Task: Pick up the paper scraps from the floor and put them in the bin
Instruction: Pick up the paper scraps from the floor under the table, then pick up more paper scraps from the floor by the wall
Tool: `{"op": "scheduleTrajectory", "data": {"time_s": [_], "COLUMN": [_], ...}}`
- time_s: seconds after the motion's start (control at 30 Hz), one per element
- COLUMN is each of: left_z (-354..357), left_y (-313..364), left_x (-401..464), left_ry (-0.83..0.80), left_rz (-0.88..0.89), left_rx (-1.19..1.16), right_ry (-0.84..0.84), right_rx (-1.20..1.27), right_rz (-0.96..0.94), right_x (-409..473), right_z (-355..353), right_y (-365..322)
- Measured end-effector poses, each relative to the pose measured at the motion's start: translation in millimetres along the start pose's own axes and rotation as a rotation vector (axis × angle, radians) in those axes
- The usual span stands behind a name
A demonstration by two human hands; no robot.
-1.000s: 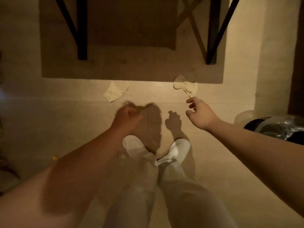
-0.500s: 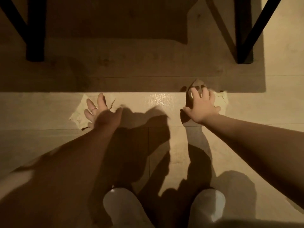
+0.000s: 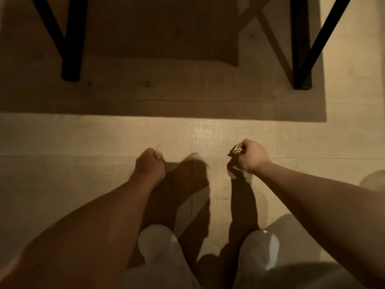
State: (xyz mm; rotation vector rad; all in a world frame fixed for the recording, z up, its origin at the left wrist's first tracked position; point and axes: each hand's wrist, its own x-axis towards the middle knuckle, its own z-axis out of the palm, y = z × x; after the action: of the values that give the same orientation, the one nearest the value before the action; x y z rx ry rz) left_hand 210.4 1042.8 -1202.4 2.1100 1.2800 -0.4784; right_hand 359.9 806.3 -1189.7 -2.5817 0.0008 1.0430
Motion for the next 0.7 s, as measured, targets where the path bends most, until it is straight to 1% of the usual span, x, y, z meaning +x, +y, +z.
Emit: {"op": "scheduleTrajectory", "data": {"time_s": [0.1, 0.17, 0.23, 0.27, 0.3, 0.37, 0.43, 0.5, 0.6, 0.63, 0.7], "left_z": [-38, -74, -117, -139, -162, -204, -245, -282, -327, -339, -359], "left_y": [16, 28, 37, 40, 42, 42, 39, 32, 18, 13, 2], "left_x": [-48, -90, -141, -168, -197, -253, -310, -364, -441, -464, -506], "left_ry": [-0.088, -0.148, -0.122, -0.093, -0.079, -0.1, -0.159, -0.2, -0.181, -0.149, -0.094], "left_rz": [-0.089, -0.197, -0.266, -0.292, -0.304, -0.364, -0.441, -0.502, -0.565, -0.586, -0.615], "left_rx": [-0.053, -0.194, -0.392, -0.439, -0.458, -0.494, -0.571, -0.58, -0.58, -0.599, -0.771], "right_ry": [-0.033, -0.043, -0.056, -0.065, -0.08, -0.119, -0.171, -0.222, -0.295, -0.315, -0.36], "right_rx": [0.024, 0.019, 0.008, 0.0, -0.007, -0.005, -0.012, -0.013, 0.008, 0.012, 0.017], "right_rz": [-0.017, -0.042, -0.053, -0.053, -0.053, -0.06, -0.071, -0.103, -0.157, -0.179, -0.233], "right_x": [-58, -106, -157, -184, -212, -269, -329, -386, -461, -482, -521], "right_z": [-30, -57, -87, -102, -118, -147, -175, -199, -225, -231, -235], "right_y": [-19, -35, -54, -65, -77, -100, -123, -143, -166, -173, -186]}}
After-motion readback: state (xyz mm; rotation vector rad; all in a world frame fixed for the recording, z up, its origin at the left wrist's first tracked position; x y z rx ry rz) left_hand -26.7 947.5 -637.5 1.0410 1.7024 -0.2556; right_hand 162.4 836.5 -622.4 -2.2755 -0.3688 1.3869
